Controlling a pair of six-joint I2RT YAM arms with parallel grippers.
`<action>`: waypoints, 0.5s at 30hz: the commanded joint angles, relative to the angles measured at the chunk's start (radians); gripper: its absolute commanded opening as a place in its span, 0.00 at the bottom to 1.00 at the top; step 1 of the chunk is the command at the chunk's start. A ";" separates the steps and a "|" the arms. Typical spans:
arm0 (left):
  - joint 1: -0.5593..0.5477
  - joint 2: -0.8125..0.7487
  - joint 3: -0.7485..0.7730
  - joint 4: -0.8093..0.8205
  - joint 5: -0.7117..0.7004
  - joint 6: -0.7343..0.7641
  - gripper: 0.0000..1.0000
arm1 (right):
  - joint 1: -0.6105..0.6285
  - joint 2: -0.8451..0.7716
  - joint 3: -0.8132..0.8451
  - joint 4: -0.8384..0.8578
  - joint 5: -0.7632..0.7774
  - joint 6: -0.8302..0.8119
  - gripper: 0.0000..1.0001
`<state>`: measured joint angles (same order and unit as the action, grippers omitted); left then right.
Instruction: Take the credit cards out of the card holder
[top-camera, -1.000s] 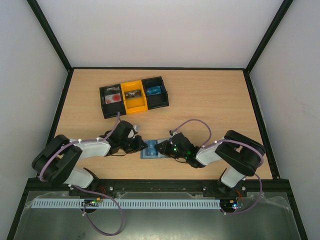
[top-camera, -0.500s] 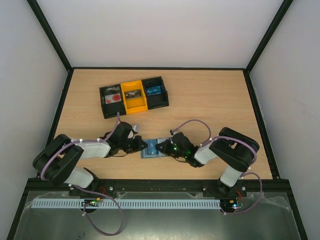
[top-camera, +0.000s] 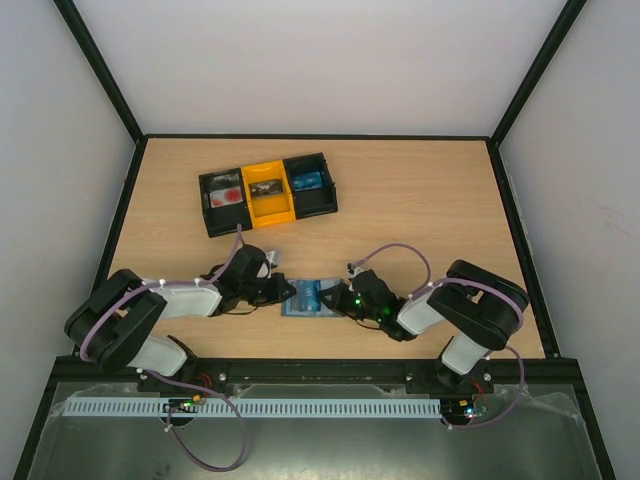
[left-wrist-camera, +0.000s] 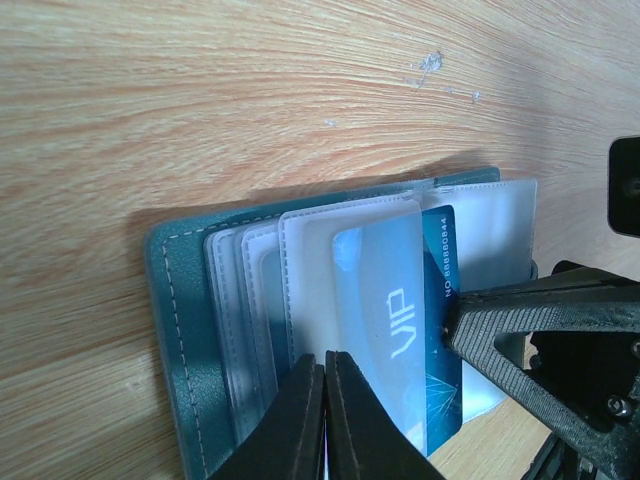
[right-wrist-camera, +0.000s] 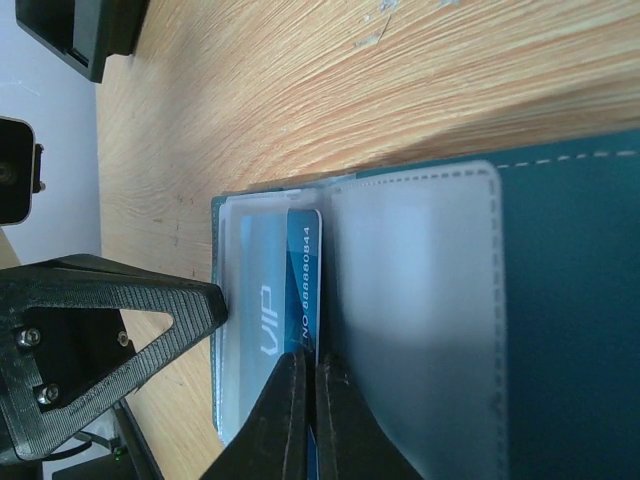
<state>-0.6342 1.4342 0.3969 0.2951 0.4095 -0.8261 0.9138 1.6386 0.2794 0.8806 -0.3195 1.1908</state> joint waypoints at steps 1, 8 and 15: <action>0.000 0.018 -0.049 -0.148 -0.076 0.023 0.04 | 0.000 -0.024 -0.024 -0.034 0.031 -0.004 0.02; 0.000 0.009 -0.059 -0.134 -0.054 0.027 0.09 | 0.000 -0.070 -0.051 -0.064 0.082 0.021 0.02; 0.000 -0.025 -0.040 -0.126 0.007 0.019 0.25 | -0.001 -0.185 -0.113 -0.087 0.121 0.028 0.02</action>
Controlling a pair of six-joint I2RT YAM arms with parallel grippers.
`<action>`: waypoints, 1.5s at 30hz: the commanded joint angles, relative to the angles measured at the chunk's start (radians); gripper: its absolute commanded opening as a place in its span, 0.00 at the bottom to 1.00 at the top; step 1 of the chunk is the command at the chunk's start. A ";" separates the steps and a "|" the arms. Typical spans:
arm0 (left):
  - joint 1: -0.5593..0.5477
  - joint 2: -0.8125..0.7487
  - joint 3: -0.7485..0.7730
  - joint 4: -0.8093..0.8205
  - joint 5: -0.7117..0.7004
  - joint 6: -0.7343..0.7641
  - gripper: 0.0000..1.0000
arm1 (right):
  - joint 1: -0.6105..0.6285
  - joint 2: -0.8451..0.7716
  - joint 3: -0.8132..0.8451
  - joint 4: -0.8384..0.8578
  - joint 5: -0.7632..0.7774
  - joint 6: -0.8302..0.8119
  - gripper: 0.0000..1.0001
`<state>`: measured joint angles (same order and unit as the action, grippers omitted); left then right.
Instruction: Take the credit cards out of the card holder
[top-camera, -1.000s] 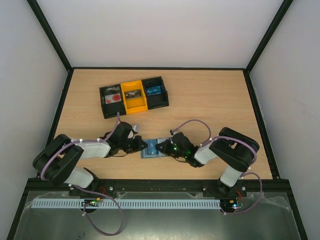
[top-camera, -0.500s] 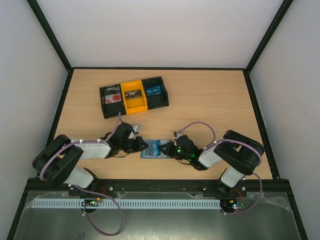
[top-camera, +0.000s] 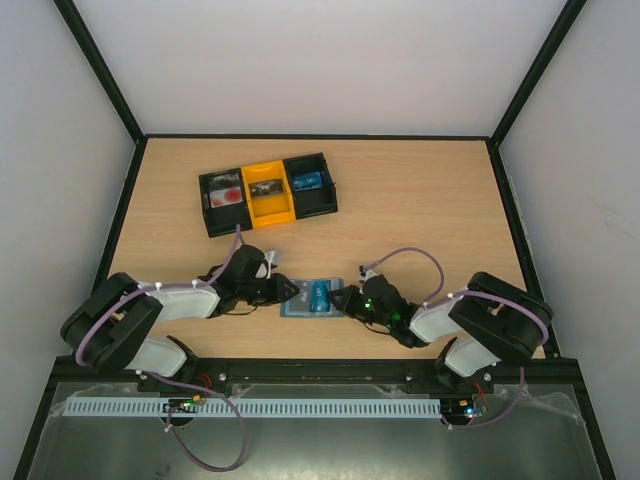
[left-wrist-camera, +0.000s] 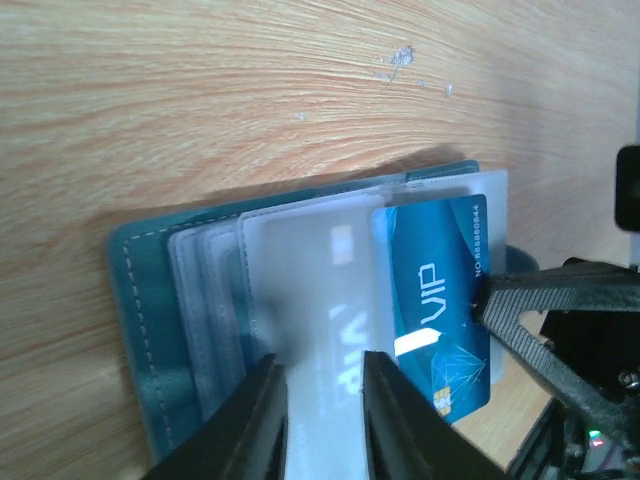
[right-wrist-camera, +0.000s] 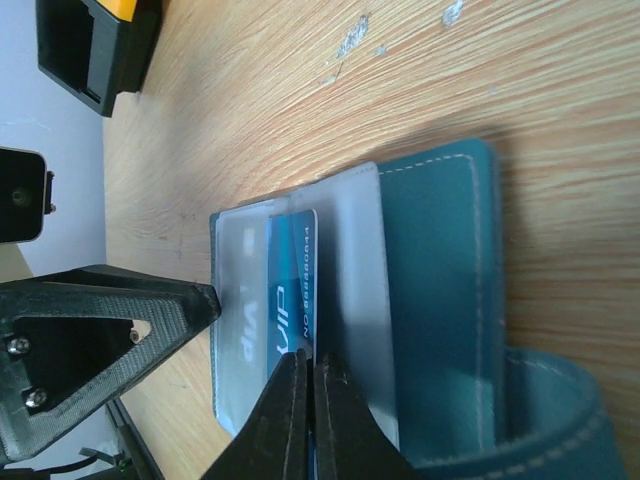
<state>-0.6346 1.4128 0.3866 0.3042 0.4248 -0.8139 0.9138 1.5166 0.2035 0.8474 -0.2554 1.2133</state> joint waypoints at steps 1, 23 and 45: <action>0.001 -0.013 -0.031 -0.127 -0.003 0.003 0.32 | -0.001 -0.082 -0.039 -0.069 0.062 0.001 0.02; 0.006 -0.266 -0.023 0.036 0.179 -0.185 0.79 | -0.001 -0.504 -0.145 -0.045 0.109 0.070 0.02; -0.045 -0.287 -0.119 0.542 0.213 -0.522 0.65 | 0.014 -0.472 -0.046 0.167 0.050 0.165 0.02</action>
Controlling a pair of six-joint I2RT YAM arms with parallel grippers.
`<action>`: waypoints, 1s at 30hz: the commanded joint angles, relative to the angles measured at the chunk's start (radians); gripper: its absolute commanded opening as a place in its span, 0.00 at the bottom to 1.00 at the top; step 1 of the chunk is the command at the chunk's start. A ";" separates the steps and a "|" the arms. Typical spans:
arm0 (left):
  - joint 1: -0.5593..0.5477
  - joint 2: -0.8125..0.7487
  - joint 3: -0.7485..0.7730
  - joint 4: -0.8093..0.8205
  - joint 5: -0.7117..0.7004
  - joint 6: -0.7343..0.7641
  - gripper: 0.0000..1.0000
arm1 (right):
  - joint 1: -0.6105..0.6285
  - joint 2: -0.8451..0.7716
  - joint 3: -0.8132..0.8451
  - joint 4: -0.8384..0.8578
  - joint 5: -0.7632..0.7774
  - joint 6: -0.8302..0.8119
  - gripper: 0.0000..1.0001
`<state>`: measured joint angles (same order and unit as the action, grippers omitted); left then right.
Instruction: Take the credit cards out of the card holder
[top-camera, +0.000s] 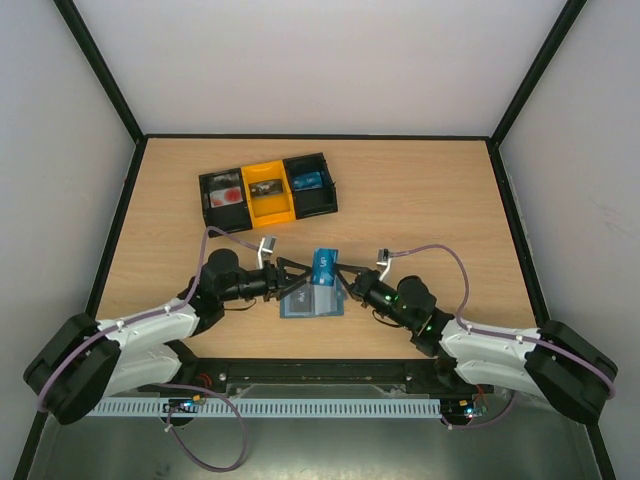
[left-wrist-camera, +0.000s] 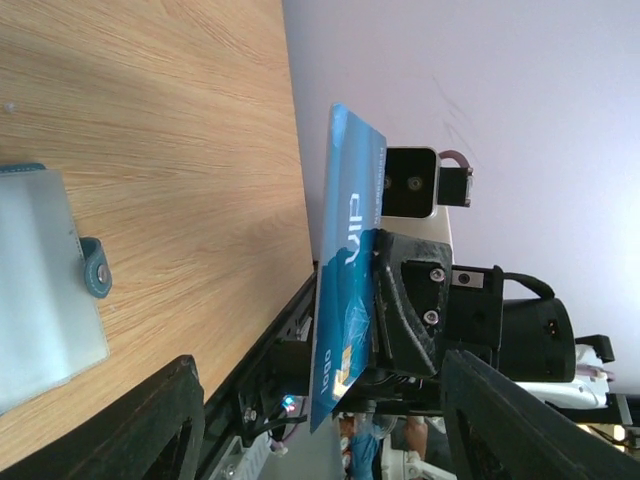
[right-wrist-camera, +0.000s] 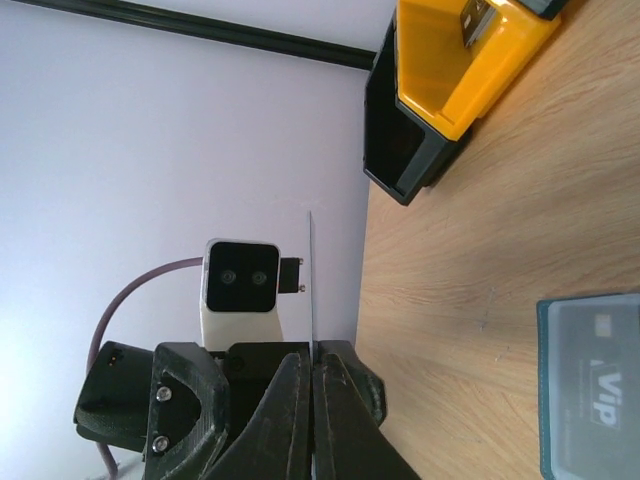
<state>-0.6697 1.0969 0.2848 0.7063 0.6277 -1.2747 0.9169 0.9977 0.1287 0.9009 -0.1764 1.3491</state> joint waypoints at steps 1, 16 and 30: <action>-0.010 0.037 -0.017 0.166 0.019 -0.073 0.61 | 0.015 0.063 0.031 0.129 -0.037 0.036 0.02; -0.016 0.048 -0.016 0.192 0.040 -0.089 0.03 | 0.076 0.084 0.010 0.157 -0.031 0.021 0.02; 0.084 -0.078 0.017 -0.300 0.160 0.260 0.03 | 0.073 -0.298 0.255 -0.757 0.011 -0.453 0.29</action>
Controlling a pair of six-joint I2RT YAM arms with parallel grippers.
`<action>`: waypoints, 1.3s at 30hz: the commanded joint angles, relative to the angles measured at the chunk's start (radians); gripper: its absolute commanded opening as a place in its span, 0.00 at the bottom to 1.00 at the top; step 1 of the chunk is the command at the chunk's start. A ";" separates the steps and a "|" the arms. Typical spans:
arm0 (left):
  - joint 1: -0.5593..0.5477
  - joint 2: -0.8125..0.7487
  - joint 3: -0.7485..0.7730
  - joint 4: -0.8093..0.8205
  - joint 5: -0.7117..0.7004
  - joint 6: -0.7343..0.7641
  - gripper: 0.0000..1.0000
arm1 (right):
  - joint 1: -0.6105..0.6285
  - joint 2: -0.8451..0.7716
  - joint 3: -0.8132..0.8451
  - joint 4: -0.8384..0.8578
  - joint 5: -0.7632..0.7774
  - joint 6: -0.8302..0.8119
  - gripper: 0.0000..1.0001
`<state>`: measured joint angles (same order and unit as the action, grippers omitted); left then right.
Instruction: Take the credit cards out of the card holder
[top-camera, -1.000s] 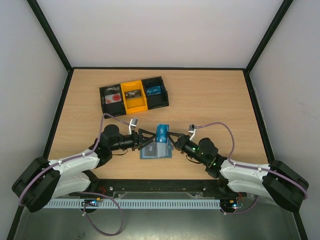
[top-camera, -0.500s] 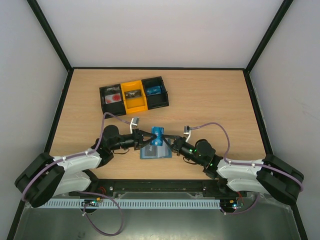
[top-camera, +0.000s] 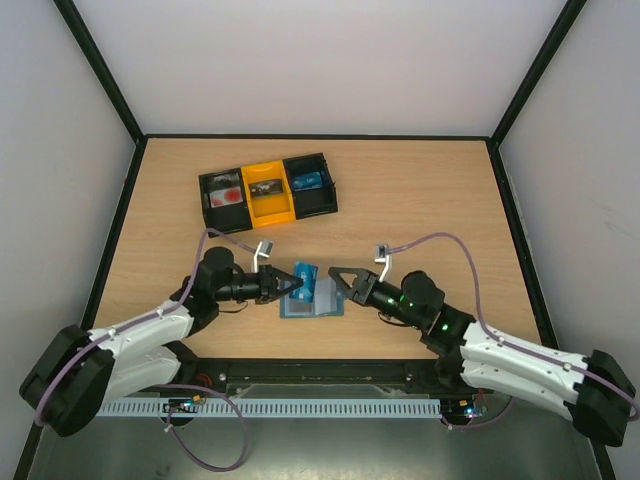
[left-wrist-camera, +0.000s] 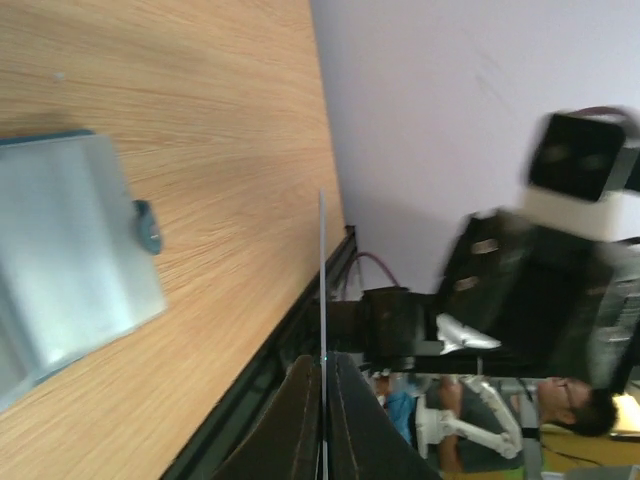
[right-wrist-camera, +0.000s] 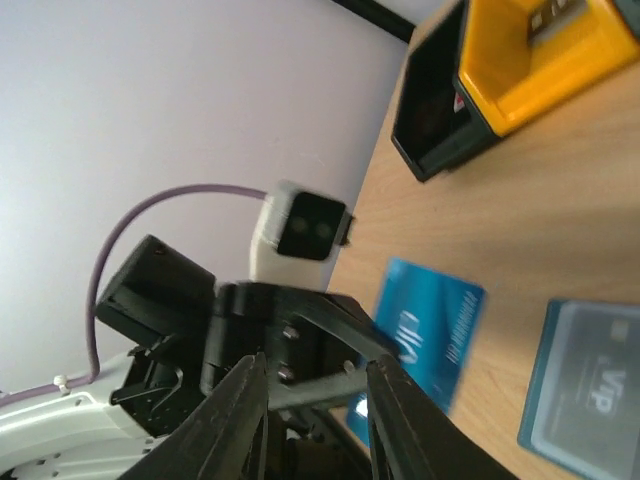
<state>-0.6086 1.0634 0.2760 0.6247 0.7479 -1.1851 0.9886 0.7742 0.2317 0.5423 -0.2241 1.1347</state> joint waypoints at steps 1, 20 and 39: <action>0.023 -0.053 0.027 -0.245 0.048 0.188 0.03 | 0.000 -0.079 0.184 -0.452 0.066 -0.273 0.29; -0.019 -0.148 0.124 -0.481 0.178 0.443 0.03 | -0.100 0.225 0.464 -0.618 -0.432 -0.562 0.48; -0.026 -0.236 0.122 -0.421 0.295 0.473 0.03 | -0.116 0.251 0.427 -0.614 -0.631 -0.632 0.39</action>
<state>-0.6300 0.8360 0.3862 0.1711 1.0004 -0.7330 0.8776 1.0290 0.6628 -0.0956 -0.7925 0.5255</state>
